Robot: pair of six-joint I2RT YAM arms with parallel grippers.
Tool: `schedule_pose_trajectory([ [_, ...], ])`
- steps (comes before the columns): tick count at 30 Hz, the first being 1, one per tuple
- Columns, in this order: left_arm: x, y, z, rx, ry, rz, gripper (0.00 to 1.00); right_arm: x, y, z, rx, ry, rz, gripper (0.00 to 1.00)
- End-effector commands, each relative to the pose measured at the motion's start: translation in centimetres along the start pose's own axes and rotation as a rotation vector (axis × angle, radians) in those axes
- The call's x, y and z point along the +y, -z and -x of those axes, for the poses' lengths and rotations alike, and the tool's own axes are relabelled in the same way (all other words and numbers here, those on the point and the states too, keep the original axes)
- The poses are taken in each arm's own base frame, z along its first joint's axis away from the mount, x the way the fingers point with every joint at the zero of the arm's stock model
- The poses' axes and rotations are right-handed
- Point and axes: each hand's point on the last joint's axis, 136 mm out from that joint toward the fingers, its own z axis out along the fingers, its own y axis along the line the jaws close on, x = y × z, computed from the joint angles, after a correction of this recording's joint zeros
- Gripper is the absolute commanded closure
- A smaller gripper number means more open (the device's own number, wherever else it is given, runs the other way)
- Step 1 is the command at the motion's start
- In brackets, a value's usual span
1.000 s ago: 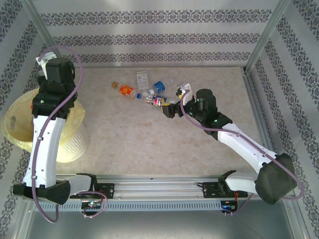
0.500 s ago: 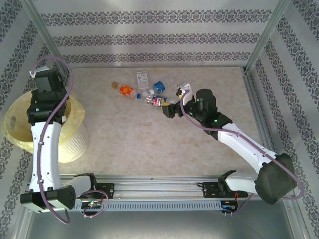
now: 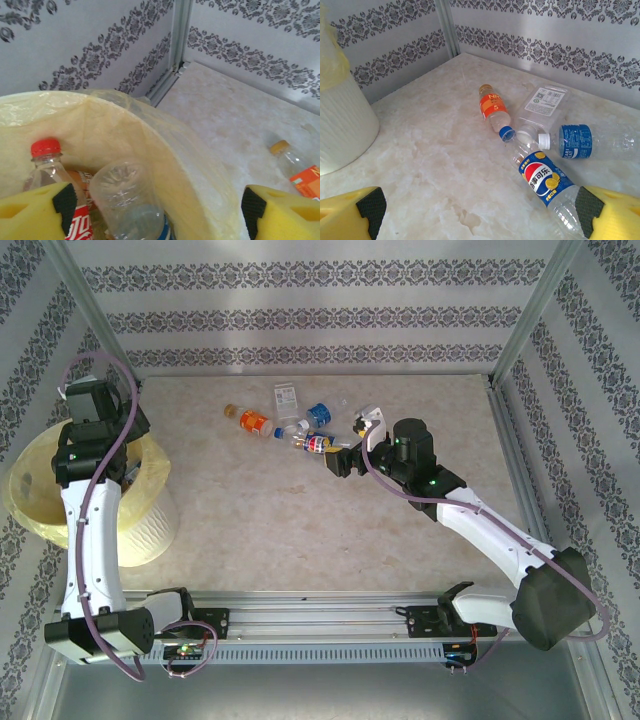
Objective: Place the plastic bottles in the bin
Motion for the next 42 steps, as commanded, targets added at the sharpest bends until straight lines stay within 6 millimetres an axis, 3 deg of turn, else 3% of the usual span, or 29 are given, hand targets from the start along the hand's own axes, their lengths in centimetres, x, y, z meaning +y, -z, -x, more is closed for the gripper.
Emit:
schedule_pose_trajectory([
  [1,-0.5,0.7,0.7,0.002,0.053,-0.048,0.09,0.2,0.1,1.4,-0.035,0.009,-0.006,0.02],
  [5,-2.1,1.0,0.8,0.024,0.087,-0.134,0.04,-0.6,-0.1,1.2,-0.03,-0.013,-0.045,0.02],
  [11,-6.4,1.8,0.1,0.119,0.197,-0.322,0.0,-2.9,-0.4,0.2,-0.007,-0.109,-0.118,0.02],
  [23,-14.3,5.3,0.0,0.075,0.094,-0.476,0.0,-6.3,-0.5,-2.0,0.052,-0.263,-0.205,0.02],
  [29,-18.7,6.2,-0.5,0.07,0.036,-0.54,0.0,-7.5,-0.4,-2.8,0.072,-0.318,-0.239,0.02],
  [36,-24.3,4.8,-2.8,0.137,0.023,-0.59,0.0,-9.3,0.0,-4.2,0.111,-0.395,-0.317,0.02],
  [42,-28.3,1.9,-5.2,0.222,0.05,-0.607,0.0,-10.1,0.5,-5.6,0.16,-0.433,-0.337,0.02],
])
